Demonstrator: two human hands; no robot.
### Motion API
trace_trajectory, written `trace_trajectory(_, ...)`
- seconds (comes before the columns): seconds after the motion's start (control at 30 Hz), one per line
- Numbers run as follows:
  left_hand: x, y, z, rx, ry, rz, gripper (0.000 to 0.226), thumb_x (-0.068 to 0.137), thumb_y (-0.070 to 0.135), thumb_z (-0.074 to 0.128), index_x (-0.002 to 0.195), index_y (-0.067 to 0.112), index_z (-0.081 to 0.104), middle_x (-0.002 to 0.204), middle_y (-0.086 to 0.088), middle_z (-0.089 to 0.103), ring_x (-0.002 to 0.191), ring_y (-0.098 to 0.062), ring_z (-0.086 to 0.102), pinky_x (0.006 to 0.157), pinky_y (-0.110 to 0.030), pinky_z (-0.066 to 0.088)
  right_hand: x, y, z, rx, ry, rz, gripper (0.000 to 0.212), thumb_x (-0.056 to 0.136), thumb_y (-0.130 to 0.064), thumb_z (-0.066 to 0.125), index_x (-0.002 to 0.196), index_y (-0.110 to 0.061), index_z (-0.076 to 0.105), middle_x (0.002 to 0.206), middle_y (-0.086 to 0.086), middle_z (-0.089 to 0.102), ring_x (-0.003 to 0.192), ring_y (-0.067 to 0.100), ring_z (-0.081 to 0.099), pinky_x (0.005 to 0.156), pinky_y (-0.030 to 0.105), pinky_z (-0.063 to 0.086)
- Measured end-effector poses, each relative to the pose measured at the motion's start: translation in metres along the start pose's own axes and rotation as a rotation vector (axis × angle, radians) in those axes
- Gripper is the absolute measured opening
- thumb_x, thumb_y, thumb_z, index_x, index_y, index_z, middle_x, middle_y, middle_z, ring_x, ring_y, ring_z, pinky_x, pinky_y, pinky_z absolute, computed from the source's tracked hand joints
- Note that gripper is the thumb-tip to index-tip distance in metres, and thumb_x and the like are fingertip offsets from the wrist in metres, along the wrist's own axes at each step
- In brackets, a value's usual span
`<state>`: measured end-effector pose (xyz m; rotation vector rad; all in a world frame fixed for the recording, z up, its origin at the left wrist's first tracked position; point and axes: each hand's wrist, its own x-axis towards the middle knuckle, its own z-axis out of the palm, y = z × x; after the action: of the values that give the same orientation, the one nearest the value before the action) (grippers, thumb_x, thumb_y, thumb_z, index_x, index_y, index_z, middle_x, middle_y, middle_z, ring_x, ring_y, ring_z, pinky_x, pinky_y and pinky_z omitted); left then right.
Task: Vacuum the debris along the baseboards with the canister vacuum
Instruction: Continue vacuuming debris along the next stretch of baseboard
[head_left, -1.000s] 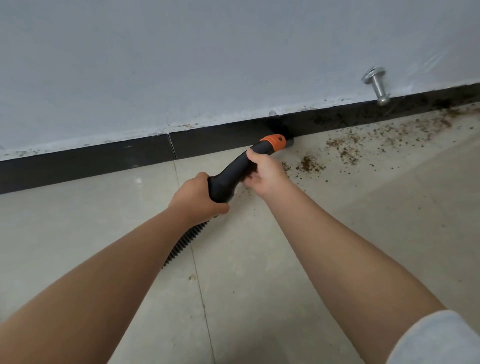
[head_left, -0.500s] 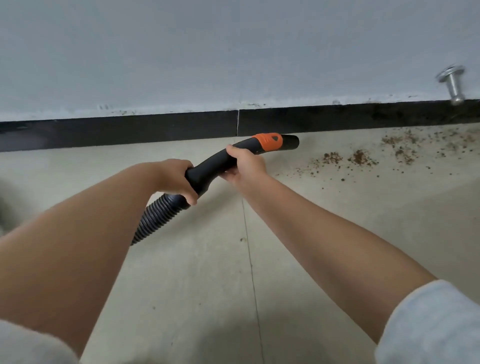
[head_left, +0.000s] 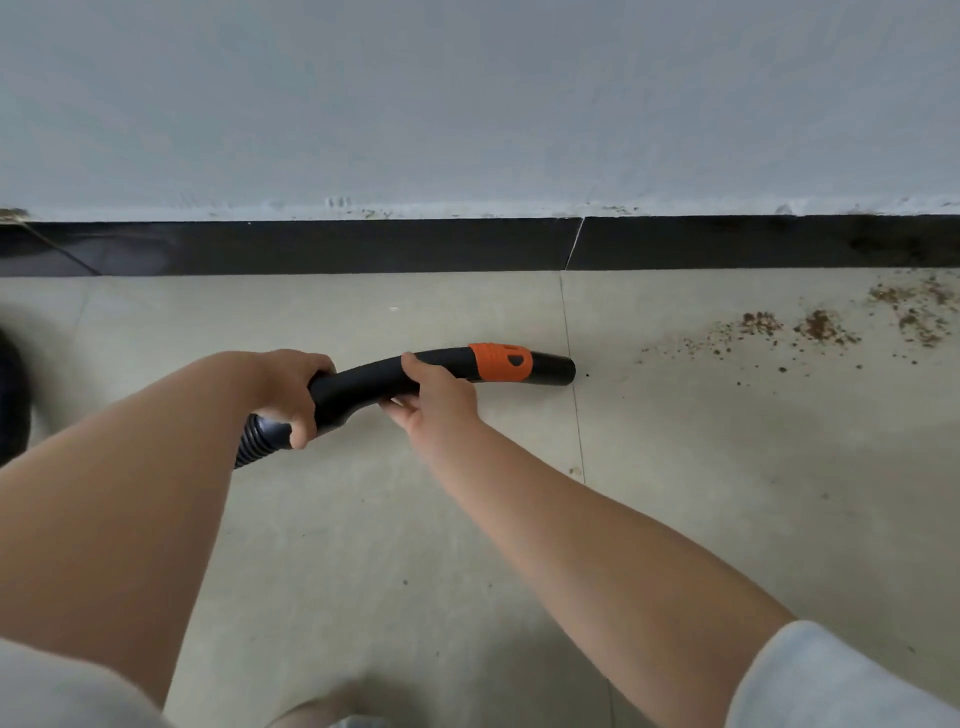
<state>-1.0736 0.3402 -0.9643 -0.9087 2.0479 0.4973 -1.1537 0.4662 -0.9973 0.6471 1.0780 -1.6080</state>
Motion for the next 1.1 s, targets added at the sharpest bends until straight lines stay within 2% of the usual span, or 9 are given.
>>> trace_trajectory(0.17, -0.002, 0.019, 0.006, 0.056, -0.021, 0.037, 0.053, 0.063, 0.006, 0.072, 0.105, 0.024, 0.044, 0.089, 0.003, 0.052, 0.091, -0.023, 0.056, 0.071, -0.03, 0.045, -0.003, -0.004, -0.019, 0.057, 0.006, -0.019, 0.052, 0.084, 0.005, 0.062, 0.131, -0.004, 0.041, 0.12, 0.018, 0.058, 0.108, 0.033, 0.059, 0.085, 0.045, 0.051)
trace_trajectory(0.3, 0.001, 0.055, 0.006, 0.045, -0.01, 0.109, 0.051, 0.064, 0.012, 0.074, 0.106, 0.021, 0.046, 0.092, 0.003, 0.053, 0.094, -0.022, 0.056, 0.078, -0.033, 0.049, -0.005, -0.03, -0.044, 0.068, 0.023, -0.079, 0.05, 0.086, 0.001, 0.061, 0.132, -0.003, 0.042, 0.122, 0.019, 0.057, 0.101, 0.031, 0.059, 0.082, 0.046, 0.051)
trace_trajectory(0.57, 0.008, 0.125, 0.009, -0.035, 0.041, 0.197, 0.049, 0.062, 0.025, 0.077, 0.102, 0.015, 0.05, 0.099, -0.003, 0.059, 0.092, -0.022, 0.059, 0.085, -0.037, 0.051, -0.012, -0.09, -0.078, 0.032, 0.056, -0.202, 0.043, 0.091, -0.006, 0.057, 0.131, -0.001, 0.043, 0.124, 0.02, 0.055, 0.112, 0.034, 0.056, 0.084, 0.047, 0.049)
trace_trajectory(0.9, 0.002, 0.208, 0.005, -0.029, 0.063, 0.292, 0.046, 0.067, 0.023, 0.076, 0.104, 0.011, 0.051, 0.099, -0.006, 0.06, 0.092, -0.022, 0.059, 0.08, -0.03, 0.05, -0.017, -0.141, -0.126, 0.085, 0.132, -0.285, 0.045, 0.091, -0.011, 0.058, 0.132, -0.003, 0.04, 0.111, 0.016, 0.056, 0.111, 0.034, 0.055, 0.084, 0.045, 0.049)
trace_trajectory(1.03, 0.001, 0.234, 0.011, -0.056, 0.06, 0.339, 0.038, 0.07, 0.022, 0.075, 0.098, 0.011, 0.051, 0.094, -0.005, 0.058, 0.086, -0.019, 0.056, 0.068, -0.023, 0.043, -0.021, -0.16, -0.145, 0.059, 0.138, -0.304, 0.043, 0.092, -0.011, 0.057, 0.131, -0.002, 0.042, 0.111, 0.015, 0.056, 0.106, 0.032, 0.056, 0.081, 0.042, 0.049)
trace_trajectory(1.1, 0.001, 0.247, 0.013, -0.068, 0.06, 0.362, 0.038, 0.071, 0.022, 0.075, 0.097, 0.011, 0.051, 0.093, -0.005, 0.058, 0.085, -0.019, 0.055, 0.067, -0.022, 0.041, -0.023, -0.169, -0.153, 0.042, 0.153, -0.313, 0.043, 0.092, -0.012, 0.057, 0.131, -0.002, 0.043, 0.113, 0.015, 0.056, 0.108, 0.032, 0.055, 0.078, 0.04, 0.05)
